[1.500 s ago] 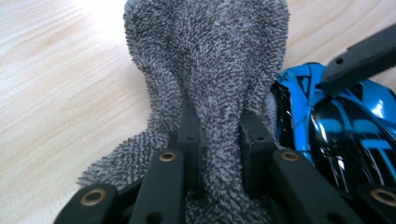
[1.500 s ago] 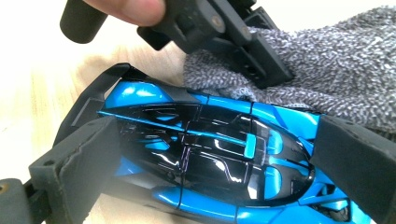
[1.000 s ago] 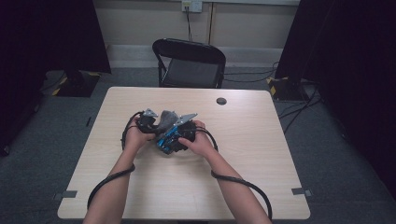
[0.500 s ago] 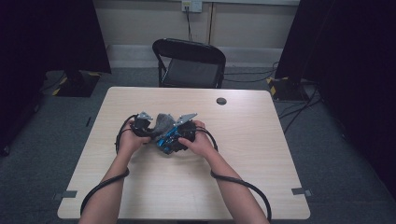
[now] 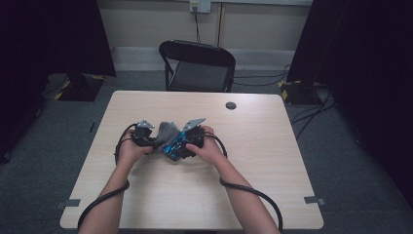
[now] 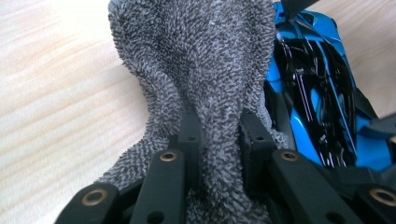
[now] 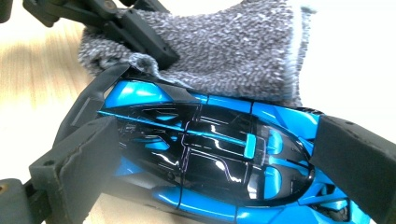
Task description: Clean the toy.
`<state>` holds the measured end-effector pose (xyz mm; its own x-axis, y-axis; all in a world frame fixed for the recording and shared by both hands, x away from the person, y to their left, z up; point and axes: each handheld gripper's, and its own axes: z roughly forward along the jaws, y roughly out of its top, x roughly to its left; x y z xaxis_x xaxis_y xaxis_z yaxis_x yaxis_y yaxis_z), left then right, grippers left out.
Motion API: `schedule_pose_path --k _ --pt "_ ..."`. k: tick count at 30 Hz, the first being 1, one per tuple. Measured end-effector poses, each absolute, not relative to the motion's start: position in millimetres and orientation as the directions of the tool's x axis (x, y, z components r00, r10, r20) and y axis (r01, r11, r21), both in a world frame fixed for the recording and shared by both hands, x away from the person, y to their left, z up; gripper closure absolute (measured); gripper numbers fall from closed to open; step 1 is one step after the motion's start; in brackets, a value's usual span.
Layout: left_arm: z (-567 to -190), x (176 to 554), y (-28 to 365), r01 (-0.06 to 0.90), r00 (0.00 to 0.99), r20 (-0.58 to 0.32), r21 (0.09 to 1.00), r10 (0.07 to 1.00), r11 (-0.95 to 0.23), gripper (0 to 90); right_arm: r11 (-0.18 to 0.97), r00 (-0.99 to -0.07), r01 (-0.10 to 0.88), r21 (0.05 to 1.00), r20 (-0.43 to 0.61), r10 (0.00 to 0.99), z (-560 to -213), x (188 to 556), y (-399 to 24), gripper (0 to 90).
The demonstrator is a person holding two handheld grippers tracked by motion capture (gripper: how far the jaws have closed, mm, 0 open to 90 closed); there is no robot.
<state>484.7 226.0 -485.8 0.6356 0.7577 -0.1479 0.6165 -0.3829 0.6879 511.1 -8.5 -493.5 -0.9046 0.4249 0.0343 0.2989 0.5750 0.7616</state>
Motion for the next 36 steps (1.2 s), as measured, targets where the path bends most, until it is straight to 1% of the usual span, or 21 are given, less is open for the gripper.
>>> schedule_pose_path --k 14,17,22,27,36 --pt "-483 461 240 0.627 0.646 -0.17 0.673 0.744 -0.391 74.3 0.574 -0.905 0.297 0.763 0.034 0.424 -494 511 -9 0.7" --pt "-481 455 243 0.647 0.632 -0.191 0.663 0.751 -0.376 74.3 0.573 -0.906 0.296 0.764 0.034 0.423 -494 511 -9 0.8" --pt "-478 445 248 0.649 0.638 -0.192 0.655 0.746 -0.387 74.4 0.56 -0.907 0.291 0.776 0.036 0.42 -495 511 -11 0.8" --pt "-477 436 254 0.661 0.63 -0.209 0.65 0.748 -0.375 74.4 0.577 -0.907 0.298 0.761 0.036 0.42 -493 512 -9 0.8" --pt "-474 424 264 0.673 0.617 -0.22 0.646 0.756 -0.361 74.5 0.573 -0.907 0.294 0.765 0.035 0.419 -494 512 -9 0.8"
